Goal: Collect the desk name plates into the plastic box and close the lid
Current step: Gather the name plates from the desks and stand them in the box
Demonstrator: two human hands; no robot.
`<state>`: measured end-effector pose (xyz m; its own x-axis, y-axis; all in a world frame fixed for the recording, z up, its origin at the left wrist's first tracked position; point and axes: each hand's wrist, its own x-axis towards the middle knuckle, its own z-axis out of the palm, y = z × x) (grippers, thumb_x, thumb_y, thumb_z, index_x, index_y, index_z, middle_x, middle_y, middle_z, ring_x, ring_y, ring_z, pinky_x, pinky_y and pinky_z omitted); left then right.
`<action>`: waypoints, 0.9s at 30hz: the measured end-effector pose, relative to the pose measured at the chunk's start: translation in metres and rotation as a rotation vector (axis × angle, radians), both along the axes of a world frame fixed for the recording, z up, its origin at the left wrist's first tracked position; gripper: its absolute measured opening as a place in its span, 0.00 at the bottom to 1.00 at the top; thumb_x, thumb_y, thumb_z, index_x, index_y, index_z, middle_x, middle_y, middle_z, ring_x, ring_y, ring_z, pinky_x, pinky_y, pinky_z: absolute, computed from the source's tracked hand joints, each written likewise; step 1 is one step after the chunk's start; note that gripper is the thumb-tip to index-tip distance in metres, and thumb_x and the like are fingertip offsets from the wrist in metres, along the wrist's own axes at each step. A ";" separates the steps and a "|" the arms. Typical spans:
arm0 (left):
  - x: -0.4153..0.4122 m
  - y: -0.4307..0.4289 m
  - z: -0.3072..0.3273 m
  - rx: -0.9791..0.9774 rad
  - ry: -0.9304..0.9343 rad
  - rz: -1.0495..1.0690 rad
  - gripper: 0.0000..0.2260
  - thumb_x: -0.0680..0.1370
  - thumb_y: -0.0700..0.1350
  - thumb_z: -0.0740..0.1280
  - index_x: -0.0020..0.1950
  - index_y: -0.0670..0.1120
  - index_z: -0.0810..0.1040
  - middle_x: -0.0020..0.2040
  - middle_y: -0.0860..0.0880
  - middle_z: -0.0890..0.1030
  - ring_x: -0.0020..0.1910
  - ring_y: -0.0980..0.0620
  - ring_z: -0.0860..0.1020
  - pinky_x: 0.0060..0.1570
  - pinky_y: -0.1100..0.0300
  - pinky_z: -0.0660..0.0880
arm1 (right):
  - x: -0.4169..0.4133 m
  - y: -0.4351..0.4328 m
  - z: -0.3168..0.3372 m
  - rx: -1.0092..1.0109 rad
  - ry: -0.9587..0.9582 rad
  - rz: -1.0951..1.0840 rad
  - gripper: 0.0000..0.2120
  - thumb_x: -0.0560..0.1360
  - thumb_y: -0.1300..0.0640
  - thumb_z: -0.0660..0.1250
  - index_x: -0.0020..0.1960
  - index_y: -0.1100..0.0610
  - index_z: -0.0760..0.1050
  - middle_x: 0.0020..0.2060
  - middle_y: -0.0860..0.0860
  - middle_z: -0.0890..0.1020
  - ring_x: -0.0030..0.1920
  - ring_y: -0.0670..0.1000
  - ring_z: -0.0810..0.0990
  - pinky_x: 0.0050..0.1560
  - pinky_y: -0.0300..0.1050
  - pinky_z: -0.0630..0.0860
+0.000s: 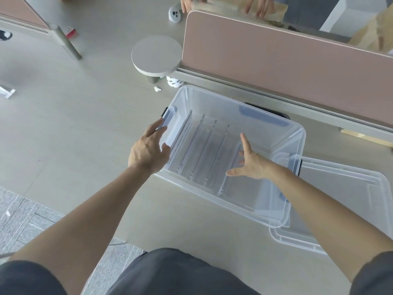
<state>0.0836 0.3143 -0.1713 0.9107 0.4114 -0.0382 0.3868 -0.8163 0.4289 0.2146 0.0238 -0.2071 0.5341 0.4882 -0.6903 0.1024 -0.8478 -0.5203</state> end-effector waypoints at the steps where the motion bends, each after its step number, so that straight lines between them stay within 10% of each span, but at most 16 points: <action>1: 0.000 0.000 0.000 -0.001 -0.003 0.001 0.22 0.74 0.46 0.62 0.69 0.53 0.71 0.74 0.66 0.61 0.51 0.49 0.80 0.47 0.51 0.78 | 0.001 0.001 0.000 -0.002 -0.007 0.009 0.68 0.61 0.34 0.78 0.68 0.34 0.19 0.80 0.53 0.56 0.69 0.55 0.74 0.69 0.54 0.70; 27: 0.000 -0.001 -0.001 -0.004 -0.010 0.005 0.22 0.74 0.45 0.63 0.68 0.53 0.71 0.73 0.65 0.62 0.49 0.49 0.79 0.44 0.51 0.78 | 0.005 0.006 0.006 -0.029 -0.105 0.056 0.67 0.61 0.31 0.76 0.71 0.36 0.20 0.78 0.51 0.62 0.66 0.56 0.77 0.66 0.55 0.73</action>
